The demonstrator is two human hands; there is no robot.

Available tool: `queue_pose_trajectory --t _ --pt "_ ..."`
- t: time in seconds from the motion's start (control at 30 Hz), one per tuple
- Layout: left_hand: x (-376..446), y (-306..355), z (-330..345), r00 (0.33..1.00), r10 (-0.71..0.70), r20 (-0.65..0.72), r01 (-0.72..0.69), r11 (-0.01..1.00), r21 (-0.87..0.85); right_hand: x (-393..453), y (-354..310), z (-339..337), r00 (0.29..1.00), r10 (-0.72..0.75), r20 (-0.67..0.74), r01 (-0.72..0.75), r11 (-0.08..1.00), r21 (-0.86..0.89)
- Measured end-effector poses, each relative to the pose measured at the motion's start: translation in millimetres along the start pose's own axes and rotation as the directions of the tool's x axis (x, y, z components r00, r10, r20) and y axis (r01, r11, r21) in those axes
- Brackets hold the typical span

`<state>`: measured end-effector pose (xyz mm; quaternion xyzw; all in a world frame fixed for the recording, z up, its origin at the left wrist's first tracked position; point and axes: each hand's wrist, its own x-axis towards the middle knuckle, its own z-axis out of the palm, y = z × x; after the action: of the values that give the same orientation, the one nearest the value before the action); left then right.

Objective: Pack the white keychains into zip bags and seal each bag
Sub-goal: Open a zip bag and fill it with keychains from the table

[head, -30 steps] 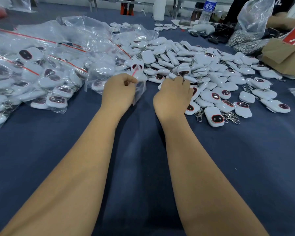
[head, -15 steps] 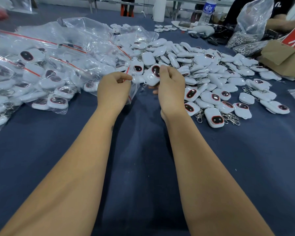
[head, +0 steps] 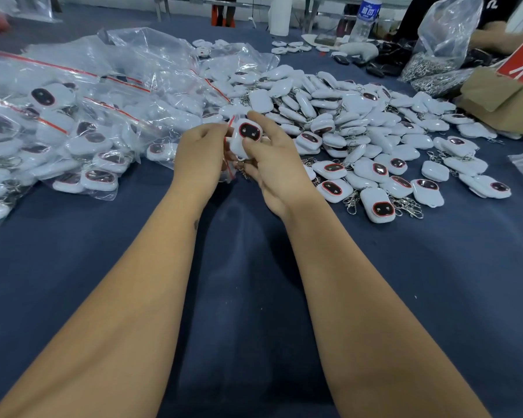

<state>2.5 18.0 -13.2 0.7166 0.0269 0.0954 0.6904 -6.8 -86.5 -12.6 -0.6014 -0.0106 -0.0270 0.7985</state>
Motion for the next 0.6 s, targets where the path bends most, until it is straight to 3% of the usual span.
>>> queue_pose_trajectory --t 0.17,0.6 --pt "-1.5 -0.1 0.9 0.995 0.031 0.094 -0.034 0.999 0.023 0.2 2.9 -2.9 0.999 0.031 -0.04 -0.033 0.998 -0.053" --pt "-1.9 0.4 0.1 0.991 0.043 0.125 -0.053 0.996 0.077 1.8 4.9 -6.7 0.999 -0.028 -0.047 0.019 0.984 -0.178"
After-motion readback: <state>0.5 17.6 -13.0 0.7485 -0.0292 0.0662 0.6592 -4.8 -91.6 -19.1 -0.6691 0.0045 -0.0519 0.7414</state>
